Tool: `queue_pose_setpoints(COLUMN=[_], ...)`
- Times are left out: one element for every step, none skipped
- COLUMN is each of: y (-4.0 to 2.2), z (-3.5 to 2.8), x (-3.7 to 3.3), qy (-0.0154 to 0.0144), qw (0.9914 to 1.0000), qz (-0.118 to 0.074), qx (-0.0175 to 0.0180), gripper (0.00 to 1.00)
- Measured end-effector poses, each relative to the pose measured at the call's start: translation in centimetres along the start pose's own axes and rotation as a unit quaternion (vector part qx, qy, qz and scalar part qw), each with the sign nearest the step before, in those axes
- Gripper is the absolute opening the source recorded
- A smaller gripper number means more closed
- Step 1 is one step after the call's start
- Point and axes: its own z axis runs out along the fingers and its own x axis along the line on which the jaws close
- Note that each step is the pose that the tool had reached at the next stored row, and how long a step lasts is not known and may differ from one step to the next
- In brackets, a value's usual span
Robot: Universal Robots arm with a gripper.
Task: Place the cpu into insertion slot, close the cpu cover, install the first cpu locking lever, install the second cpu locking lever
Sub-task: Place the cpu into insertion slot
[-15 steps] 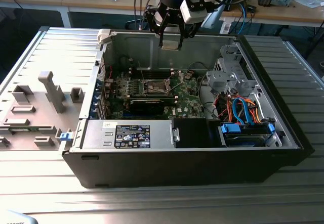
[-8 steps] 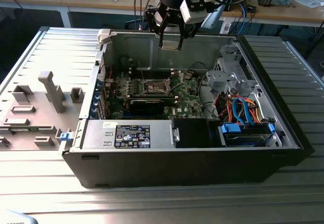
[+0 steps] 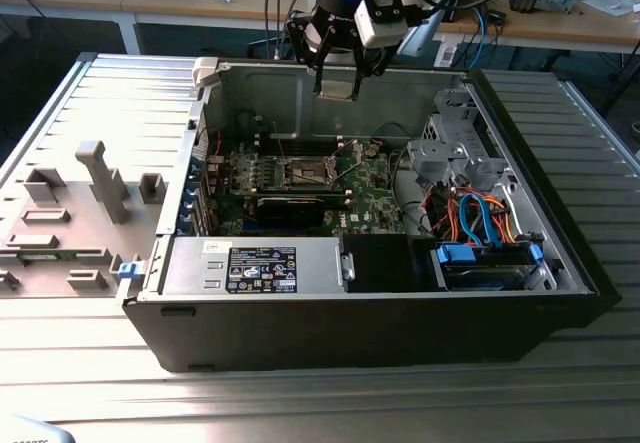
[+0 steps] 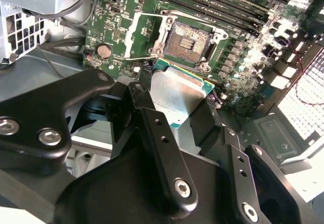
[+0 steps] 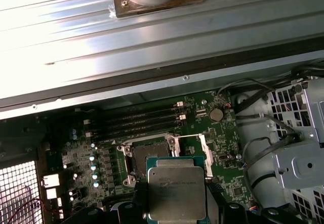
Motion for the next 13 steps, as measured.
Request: queue_pose_setpoints(y=[0.00,0.00,0.00,0.00,0.00,0.00,0.00,0.00,0.00,0.00,0.00,0.00,-0.01], z=[0.01,0.01,0.02,0.03,0.03,0.04,0.05,0.05,0.06,0.06,0.07,0.08,0.08], x=[0.00,0.00,0.00,0.00,0.00,0.00,0.00,0.00,0.00,0.00,0.00,0.00,0.00], qy=[0.0000,-0.0001,-0.0001,-0.0002,-0.0002,-0.0002,-0.0003,-0.0003,-0.0004,-0.0004,-0.0004,-0.0005,-0.0005], qw=[1.00000,1.00000,1.00000,1.00000,0.99999,0.99999,0.99999,0.99999,0.99998,0.99998,0.99997,0.99997,0.99996], qz=[0.001,0.001,0.002,0.003,0.003,0.004,0.005,0.005,0.006,0.007,0.007,0.008,0.008], qx=[0.0000,0.0000,0.0000,-0.0001,0.0000,-0.0001,-0.0001,-0.0001,-0.0001,-0.0001,-0.0001,-0.0001,-0.0001], gripper=[0.55,0.55,0.55,0.55,0.55,0.55,0.55,0.55,0.55,0.55,0.55,0.55,0.55])
